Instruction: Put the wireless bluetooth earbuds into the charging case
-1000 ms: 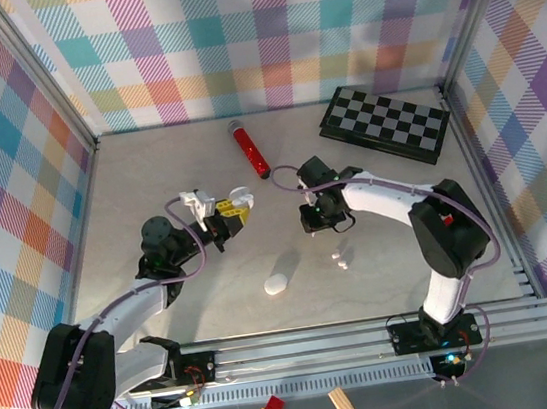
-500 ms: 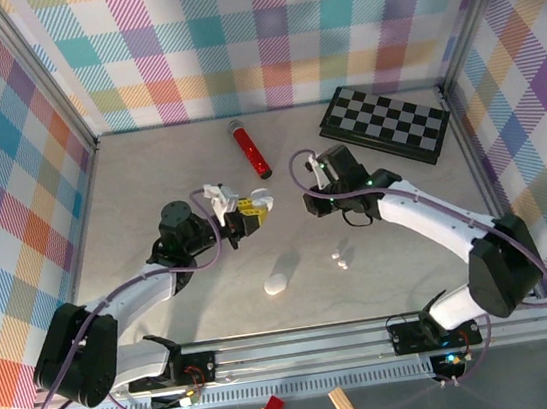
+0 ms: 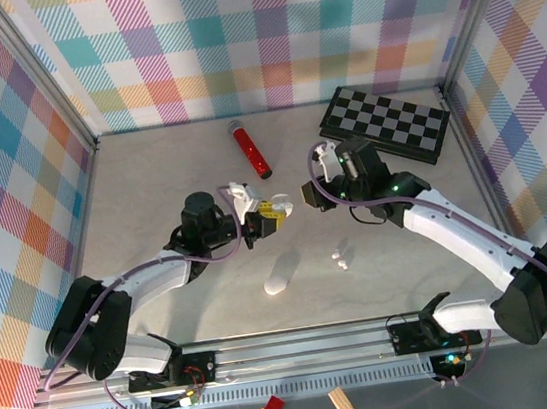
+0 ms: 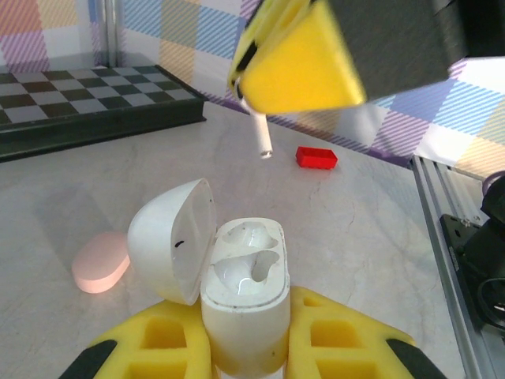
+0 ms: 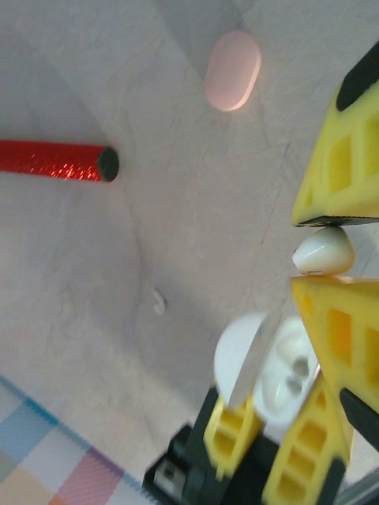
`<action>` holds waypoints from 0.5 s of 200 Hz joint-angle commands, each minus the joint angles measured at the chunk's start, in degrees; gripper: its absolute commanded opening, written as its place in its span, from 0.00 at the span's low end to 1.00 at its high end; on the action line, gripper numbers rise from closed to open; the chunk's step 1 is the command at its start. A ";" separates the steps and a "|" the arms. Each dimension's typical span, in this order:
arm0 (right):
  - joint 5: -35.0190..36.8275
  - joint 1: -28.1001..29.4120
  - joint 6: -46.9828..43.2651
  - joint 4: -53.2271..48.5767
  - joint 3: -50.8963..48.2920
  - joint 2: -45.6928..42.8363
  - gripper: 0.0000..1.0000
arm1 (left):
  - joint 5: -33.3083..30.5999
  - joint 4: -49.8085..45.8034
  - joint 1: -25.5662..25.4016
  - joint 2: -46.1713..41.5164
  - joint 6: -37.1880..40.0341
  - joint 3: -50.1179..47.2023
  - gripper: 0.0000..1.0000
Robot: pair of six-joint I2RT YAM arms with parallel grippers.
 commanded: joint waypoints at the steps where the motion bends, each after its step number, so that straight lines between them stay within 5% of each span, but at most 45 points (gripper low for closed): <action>1: -4.17 -0.40 0.63 2.91 -0.80 -1.28 0.22 | 1.64 -1.32 -1.80 1.35 2.44 2.77 0.08; 100: -5.52 -0.47 0.57 2.62 -1.73 -1.63 0.21 | 1.57 4.30 -3.76 5.14 -0.48 5.61 0.08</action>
